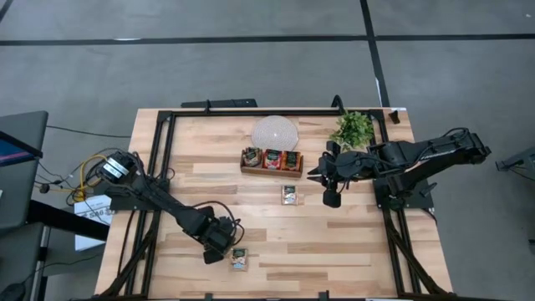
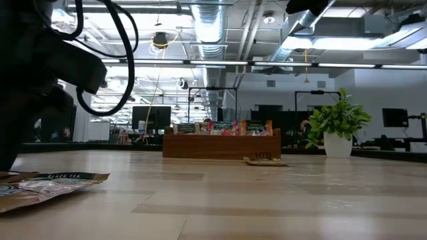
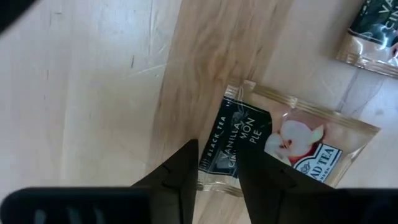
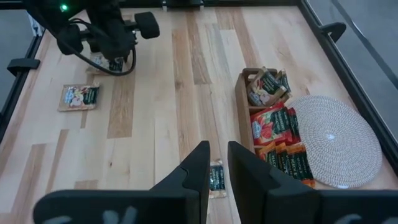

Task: Pick & Place Tea
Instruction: Put the bottom left brown tea bag into the left compartment of the wooden organizer

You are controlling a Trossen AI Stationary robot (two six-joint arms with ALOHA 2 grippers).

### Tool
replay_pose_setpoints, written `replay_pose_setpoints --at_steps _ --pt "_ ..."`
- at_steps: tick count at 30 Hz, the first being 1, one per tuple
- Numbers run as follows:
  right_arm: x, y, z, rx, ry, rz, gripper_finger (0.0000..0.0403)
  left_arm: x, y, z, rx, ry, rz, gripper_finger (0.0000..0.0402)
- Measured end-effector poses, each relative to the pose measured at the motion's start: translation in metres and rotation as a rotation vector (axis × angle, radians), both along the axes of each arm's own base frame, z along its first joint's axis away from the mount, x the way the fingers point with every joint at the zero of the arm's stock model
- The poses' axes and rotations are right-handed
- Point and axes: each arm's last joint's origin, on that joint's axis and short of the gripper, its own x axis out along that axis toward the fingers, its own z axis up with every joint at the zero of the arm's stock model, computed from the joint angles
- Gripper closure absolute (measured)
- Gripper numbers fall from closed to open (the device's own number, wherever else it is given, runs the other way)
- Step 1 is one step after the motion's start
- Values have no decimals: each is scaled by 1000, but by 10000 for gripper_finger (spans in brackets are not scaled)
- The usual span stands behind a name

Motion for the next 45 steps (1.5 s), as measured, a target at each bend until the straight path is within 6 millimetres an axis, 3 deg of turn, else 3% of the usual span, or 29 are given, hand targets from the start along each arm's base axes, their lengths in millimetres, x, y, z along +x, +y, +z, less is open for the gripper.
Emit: replay_pose_setpoints --at_steps 4,10,14,19,29,37,45 --pt "0 0 0 -1 0 1 353 0 0 0 -18 15 -5 325" --pt "0 0 0 -2 0 2 353 1 -1 0 -26 5 -7 392" --pt "0 0 0 -2 0 2 353 1 -1 1 -3 1 9 400" --pt "0 0 0 -14 2 13 353 3 4 15 231 -3 36 401" --pt "0 0 0 -14 2 13 353 15 12 71 641 -94 -32 402" --pt "0 0 0 -21 2 17 353 39 52 102 953 -131 -95 401" --pt "0 0 0 -21 2 16 353 75 119 103 1015 -206 136 401"
